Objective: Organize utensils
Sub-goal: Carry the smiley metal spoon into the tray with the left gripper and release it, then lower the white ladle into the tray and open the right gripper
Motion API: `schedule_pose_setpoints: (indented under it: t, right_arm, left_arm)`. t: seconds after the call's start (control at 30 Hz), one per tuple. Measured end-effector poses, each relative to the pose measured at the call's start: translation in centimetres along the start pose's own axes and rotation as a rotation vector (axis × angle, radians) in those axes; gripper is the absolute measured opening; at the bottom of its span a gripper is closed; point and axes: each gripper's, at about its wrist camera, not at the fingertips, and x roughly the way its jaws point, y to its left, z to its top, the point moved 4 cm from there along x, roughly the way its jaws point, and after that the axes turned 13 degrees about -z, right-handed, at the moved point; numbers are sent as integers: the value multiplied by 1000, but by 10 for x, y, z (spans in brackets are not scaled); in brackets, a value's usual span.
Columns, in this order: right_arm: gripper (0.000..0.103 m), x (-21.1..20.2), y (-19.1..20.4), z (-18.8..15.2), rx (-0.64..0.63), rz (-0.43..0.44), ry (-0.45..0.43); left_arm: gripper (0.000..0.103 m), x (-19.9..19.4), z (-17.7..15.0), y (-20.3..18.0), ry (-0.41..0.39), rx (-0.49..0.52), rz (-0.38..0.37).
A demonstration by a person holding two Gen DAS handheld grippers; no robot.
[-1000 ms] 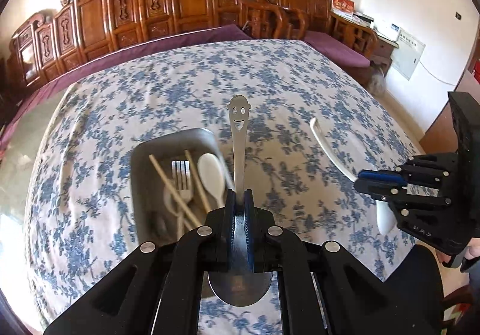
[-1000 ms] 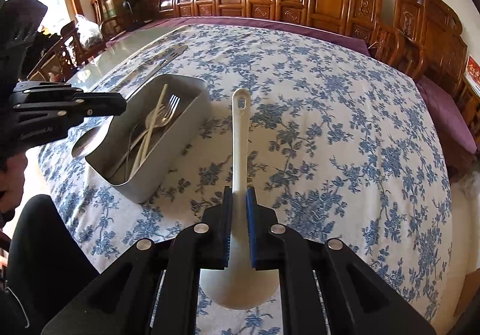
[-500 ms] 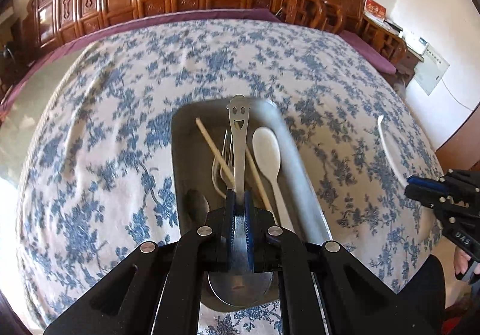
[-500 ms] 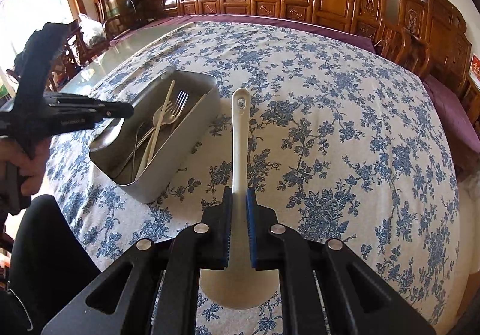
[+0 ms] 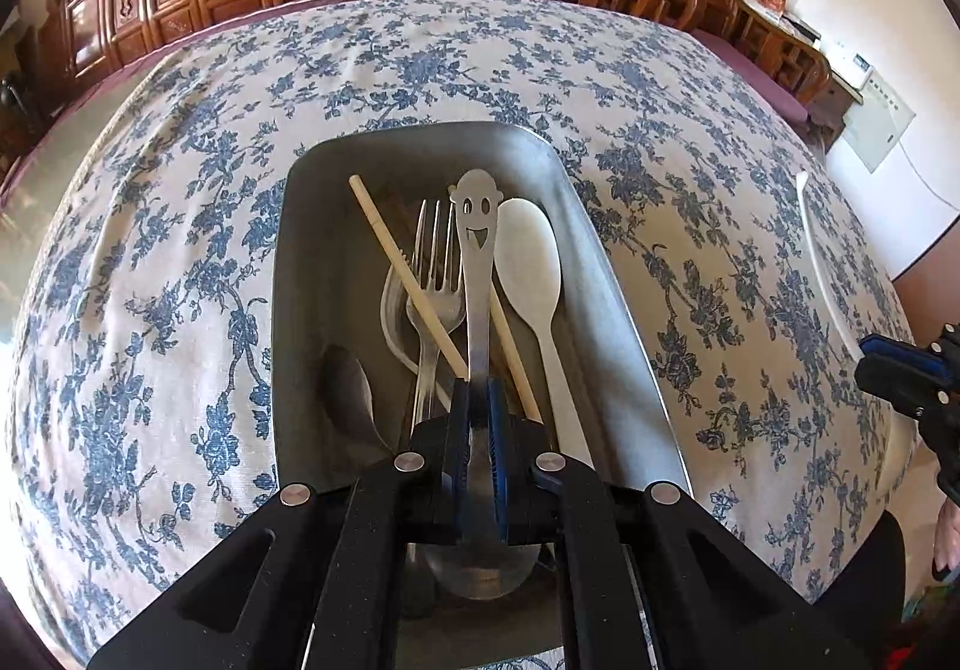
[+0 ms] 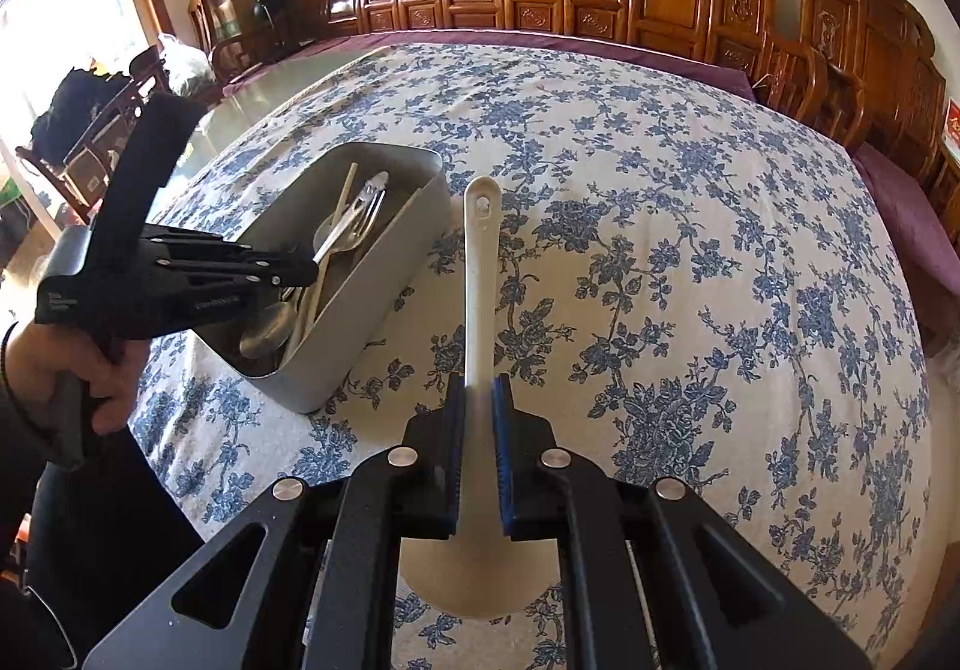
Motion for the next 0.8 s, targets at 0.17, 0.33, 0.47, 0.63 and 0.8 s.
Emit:
schedule_pose_setpoints:
  t: [0.17, 0.33, 0.47, 0.63, 0.8]
  right_arm:
    - [11, -2, 6, 5, -4, 5, -6]
    - [11, -4, 15, 13, -10, 7, -15]
    - [11, -9, 26, 24, -13, 18, -29]
    - [11, -10, 48, 42, -22, 41, -48]
    - [11, -6, 77, 64, -36, 70, -59]
  left_arm:
    - [5, -5, -1, 1, -4, 2, 8]
    - [5, -22, 2, 5, -37, 6, 15]
    - [6, -38, 4, 9, -66, 9, 15]
    - [7, -59, 4, 20, -99, 12, 26]
    - [7, -83, 0, 34, -131, 14, 40]
